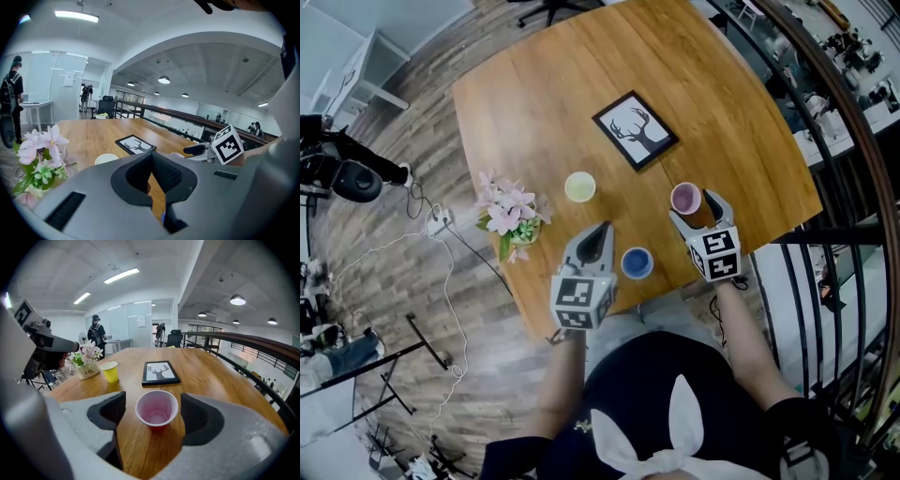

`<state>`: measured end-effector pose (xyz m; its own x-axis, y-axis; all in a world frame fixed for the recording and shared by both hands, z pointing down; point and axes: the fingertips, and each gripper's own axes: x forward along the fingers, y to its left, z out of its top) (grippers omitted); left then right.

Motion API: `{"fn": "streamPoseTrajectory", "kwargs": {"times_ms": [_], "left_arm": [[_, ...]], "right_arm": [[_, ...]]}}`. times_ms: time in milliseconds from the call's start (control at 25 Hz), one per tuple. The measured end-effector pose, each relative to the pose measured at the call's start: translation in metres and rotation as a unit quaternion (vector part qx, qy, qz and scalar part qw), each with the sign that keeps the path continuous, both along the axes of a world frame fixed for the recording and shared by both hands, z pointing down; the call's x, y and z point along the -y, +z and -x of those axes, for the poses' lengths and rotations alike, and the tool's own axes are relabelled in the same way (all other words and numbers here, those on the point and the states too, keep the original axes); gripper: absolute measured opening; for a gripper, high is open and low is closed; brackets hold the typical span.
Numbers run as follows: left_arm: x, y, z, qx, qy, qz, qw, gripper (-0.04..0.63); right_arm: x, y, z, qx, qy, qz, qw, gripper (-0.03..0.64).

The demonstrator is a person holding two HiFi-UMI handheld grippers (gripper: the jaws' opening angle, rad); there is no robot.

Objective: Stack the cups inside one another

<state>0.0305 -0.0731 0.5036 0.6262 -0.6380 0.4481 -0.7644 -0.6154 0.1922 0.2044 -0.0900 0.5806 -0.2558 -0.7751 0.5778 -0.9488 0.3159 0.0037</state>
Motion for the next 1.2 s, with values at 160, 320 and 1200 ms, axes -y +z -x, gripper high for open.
{"fn": "streamPoseTrajectory", "kwargs": {"times_ms": [160,320,1200], "left_arm": [[0.000,0.007,-0.003,0.001,0.004,0.005,1.0000,0.017],[0.001,0.012,-0.001,0.004,0.002,0.011,0.9999,0.017],[0.006,0.021,0.004,0.015,0.011,0.026,0.9995,0.017]], "right_arm": [[0.002,0.013,-0.003,-0.004,0.001,0.014,1.000,0.365],[0.005,0.023,-0.004,-0.005,0.002,0.023,1.000,0.365],[0.011,0.033,-0.004,0.011,0.013,0.039,0.999,0.339]]}}
